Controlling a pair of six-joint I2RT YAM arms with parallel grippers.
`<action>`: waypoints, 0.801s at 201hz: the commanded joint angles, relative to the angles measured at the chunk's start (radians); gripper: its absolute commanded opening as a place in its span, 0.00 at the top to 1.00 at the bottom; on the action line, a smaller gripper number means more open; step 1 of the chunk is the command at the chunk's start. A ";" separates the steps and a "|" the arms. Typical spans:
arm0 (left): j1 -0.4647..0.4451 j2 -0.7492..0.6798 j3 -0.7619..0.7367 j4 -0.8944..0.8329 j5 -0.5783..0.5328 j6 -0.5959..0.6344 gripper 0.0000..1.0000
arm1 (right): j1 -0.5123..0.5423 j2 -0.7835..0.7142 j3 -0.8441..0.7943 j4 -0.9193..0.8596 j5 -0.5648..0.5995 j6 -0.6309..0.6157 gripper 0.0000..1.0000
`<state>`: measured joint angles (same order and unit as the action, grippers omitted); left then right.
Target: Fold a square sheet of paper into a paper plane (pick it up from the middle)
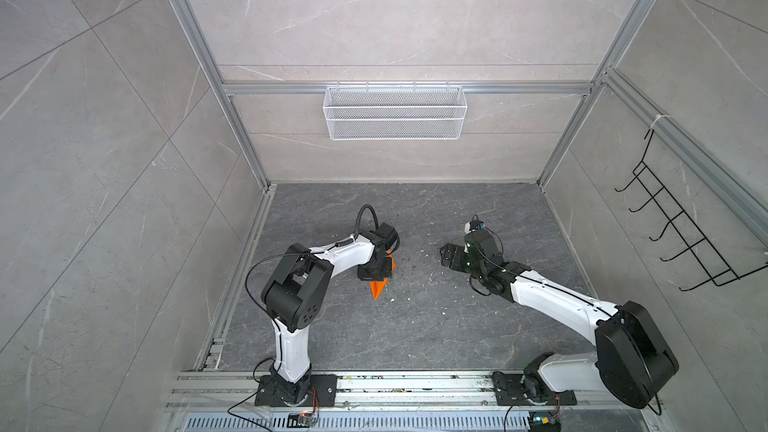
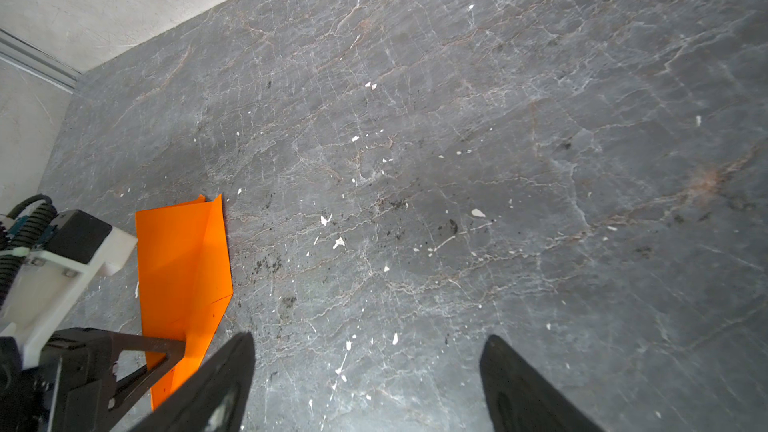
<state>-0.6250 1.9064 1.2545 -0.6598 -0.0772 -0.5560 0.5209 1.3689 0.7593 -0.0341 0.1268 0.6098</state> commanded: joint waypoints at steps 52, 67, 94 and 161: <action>0.005 0.055 0.180 0.018 -0.055 0.055 0.94 | -0.021 -0.037 0.012 -0.049 0.032 0.026 0.13; 0.008 0.110 0.248 0.008 -0.054 0.062 0.93 | -0.028 -0.056 0.001 -0.062 0.040 0.029 0.13; 0.014 0.198 0.371 -0.025 -0.068 0.056 0.91 | -0.039 -0.087 -0.022 -0.072 0.043 0.035 0.13; 0.018 0.371 0.600 -0.135 -0.049 0.044 0.87 | -0.043 -0.116 -0.054 -0.078 0.034 0.053 0.13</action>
<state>-0.6117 2.2562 1.8015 -0.7242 -0.1257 -0.5220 0.4828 1.2736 0.7242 -0.0956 0.1532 0.6437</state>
